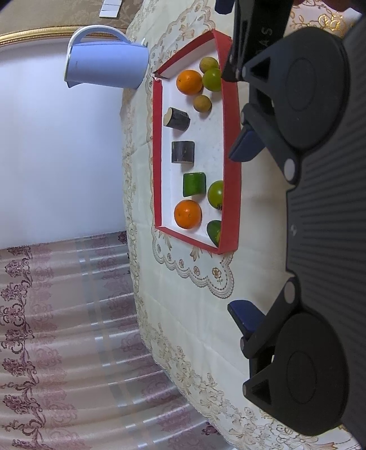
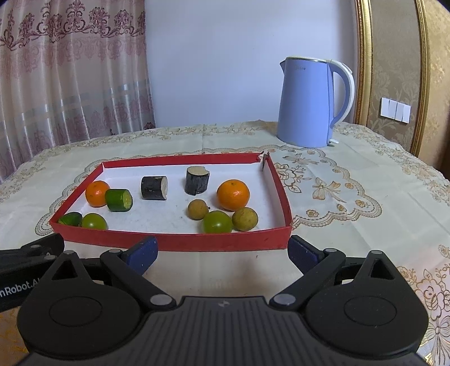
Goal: Organize fruits
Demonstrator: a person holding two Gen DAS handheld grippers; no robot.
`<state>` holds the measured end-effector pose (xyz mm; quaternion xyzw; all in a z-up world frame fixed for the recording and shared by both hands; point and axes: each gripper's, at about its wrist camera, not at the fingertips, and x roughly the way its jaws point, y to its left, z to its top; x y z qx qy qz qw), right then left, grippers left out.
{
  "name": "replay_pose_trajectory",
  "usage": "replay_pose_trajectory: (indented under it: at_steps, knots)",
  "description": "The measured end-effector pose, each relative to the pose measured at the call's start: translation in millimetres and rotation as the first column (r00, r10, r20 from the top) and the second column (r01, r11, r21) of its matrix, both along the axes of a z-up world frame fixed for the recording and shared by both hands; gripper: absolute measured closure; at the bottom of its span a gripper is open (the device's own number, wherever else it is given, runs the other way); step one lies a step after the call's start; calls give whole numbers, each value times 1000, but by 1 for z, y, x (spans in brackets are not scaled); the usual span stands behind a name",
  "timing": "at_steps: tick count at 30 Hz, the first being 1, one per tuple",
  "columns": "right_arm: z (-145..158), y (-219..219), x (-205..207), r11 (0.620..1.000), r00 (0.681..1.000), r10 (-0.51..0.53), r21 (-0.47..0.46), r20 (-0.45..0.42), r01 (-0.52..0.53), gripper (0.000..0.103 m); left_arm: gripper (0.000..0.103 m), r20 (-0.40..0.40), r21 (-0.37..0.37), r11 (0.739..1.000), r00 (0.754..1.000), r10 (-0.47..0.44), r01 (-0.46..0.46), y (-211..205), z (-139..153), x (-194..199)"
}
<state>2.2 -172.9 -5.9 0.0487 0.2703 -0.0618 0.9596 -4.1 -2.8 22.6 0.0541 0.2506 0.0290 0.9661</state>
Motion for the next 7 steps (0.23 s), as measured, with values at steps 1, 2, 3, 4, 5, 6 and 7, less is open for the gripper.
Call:
replay_pose_trajectory:
  at_steps: [1, 2, 3, 4, 5, 6, 7]
  knots:
    - [0, 0, 1, 1000, 1000, 0, -2, -2, 0, 4, 0, 5, 4, 1000, 1000, -5, 5, 0, 0, 0]
    - [-1, 1, 1, 1000, 1000, 0, -5, -3, 0, 4, 0, 6, 6, 1000, 1000, -11, 11, -1, 0, 0]
    - [-1, 1, 1, 1000, 1000, -2, -8, -4, 2, 4, 0, 5, 8, 1000, 1000, -17, 17, -1, -1, 1]
    - [-2, 1, 2, 1000, 1000, -3, -9, -6, 3, 4, 0, 5, 5, 1000, 1000, -21, 21, 0, -1, 1]
    - [-3, 1, 2, 1000, 1000, -1, -8, -7, 1, 4, 0, 7, -4, 1000, 1000, -24, 24, 1, -1, 1]
    - [-3, 2, 3, 1000, 1000, 1, -8, -10, -1, 4, 0, 11, -9, 1000, 1000, -24, 24, 1, -1, 0]
    - [-4, 2, 3, 1000, 1000, 4, -9, -14, -4, 4, 0, 18, -6, 1000, 1000, -23, 23, 1, -2, 0]
